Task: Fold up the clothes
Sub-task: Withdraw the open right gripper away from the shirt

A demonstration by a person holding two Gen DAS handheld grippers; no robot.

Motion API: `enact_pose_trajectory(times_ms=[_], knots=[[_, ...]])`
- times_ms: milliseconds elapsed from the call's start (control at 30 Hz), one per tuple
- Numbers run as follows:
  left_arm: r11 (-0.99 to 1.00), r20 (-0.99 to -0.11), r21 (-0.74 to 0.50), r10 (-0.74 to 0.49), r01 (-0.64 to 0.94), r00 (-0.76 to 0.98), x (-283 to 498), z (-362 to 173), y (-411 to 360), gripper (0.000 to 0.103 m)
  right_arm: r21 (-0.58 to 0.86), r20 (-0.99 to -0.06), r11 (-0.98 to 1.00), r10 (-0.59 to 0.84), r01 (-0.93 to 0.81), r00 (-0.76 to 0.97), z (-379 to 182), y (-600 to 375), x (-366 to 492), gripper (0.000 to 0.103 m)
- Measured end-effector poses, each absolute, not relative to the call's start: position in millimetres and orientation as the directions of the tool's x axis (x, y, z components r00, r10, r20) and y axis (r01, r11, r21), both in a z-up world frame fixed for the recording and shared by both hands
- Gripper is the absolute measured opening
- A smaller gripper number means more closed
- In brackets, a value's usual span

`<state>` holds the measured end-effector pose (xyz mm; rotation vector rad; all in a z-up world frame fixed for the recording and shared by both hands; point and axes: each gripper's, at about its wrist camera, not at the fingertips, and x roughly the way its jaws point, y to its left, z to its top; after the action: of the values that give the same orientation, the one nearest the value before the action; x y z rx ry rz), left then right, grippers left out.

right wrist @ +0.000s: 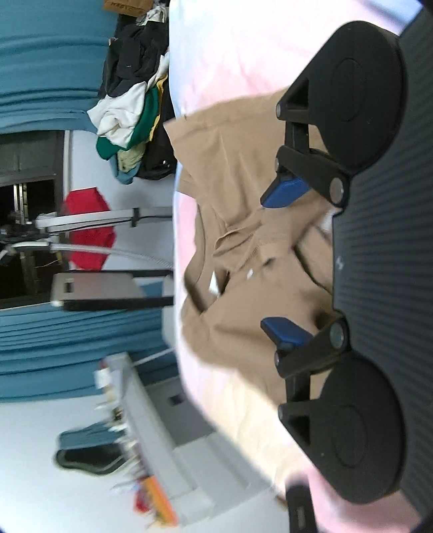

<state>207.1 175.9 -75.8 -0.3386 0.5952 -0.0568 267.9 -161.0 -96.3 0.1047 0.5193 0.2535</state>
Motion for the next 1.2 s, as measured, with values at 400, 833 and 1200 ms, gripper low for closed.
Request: enact_pose_trajectory(times_ms=[400, 833, 1200], knots=[[0.976, -0.511, -0.177, -0.201, 0.126, 0.836, 151.9, -59.9, 122.3, 0.082, 0.253, -0.42, 0.966, 0.166, -0.061, 0.892, -41.7, -255.0, 82.2, 0.074], [0.917, -0.532, -0.187, -0.396, 0.353, 0.748, 84.9, -54.3, 14.8, 0.078, 0.442, -0.337, 0.862, -0.099, 0.25, 0.936, -62.9, -341.3, 14.4, 0.075], [0.75, -0.614, -0.272, -0.618, 0.603, 0.491, 26.4, -97.9, -121.8, 0.057, 0.515, -0.244, 0.795, -0.224, 0.322, 0.944, -70.8, -380.3, -5.0, 0.076]])
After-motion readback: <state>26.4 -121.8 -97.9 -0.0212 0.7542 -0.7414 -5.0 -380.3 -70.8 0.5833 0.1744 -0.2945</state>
